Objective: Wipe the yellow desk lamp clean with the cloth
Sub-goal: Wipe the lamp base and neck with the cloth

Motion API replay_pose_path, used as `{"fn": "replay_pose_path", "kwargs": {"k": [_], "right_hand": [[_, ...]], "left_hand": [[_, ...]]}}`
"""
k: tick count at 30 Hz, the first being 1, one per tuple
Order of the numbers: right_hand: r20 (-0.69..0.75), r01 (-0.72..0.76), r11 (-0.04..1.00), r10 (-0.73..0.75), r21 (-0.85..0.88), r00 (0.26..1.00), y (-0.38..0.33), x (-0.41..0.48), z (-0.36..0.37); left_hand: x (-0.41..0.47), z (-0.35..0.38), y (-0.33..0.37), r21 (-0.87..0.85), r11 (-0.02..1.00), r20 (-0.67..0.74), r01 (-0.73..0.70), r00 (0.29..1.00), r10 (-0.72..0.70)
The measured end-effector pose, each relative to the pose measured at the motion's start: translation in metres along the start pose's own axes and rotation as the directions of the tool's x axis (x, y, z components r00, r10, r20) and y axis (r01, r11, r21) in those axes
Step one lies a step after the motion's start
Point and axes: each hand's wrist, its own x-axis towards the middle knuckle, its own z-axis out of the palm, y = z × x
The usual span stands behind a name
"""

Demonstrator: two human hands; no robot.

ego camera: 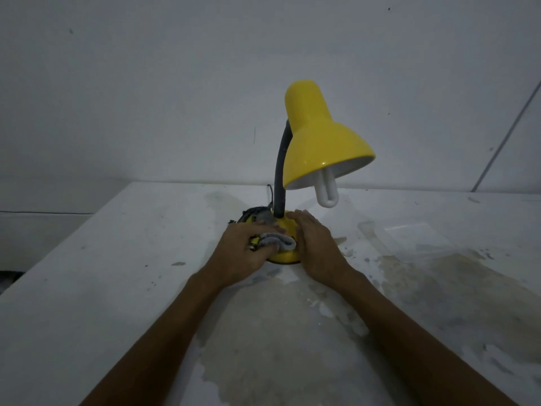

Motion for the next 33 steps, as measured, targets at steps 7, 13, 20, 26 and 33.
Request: {"fn": "replay_pose_path", "kwargs": {"k": [7,13,20,26,33], "right_hand": [[0.061,-0.022,1.0,0.022,-0.011,0.998,0.01,0.002,0.0],[0.015,-0.012,1.0,0.012,-0.007,1.0,0.01,0.001,0.006],[-0.002,-0.003,1.0,0.003,-0.019,1.0,0.01,0.003,0.008],[0.005,0.019,0.999,-0.018,-0.044,1.0,0.013,0.004,0.007],[-0.001,0.027,0.998,-0.027,-0.05,1.0,0.015,0.004,0.009]], "left_hand": [[-0.002,-0.001,-0.009,0.237,0.969,-0.071,0.064,0.996,-0.049],[0.011,-0.005,-0.011,0.445,0.885,0.12,0.137,0.97,-0.211],[0.036,-0.005,-0.02,0.367,0.878,0.139,0.307,0.915,-0.379],[0.019,-0.012,-0.013,0.397,0.898,0.214,0.191,0.932,-0.293],[-0.006,-0.03,-0.009,0.461,0.882,0.239,0.102,0.942,-0.234]]}}
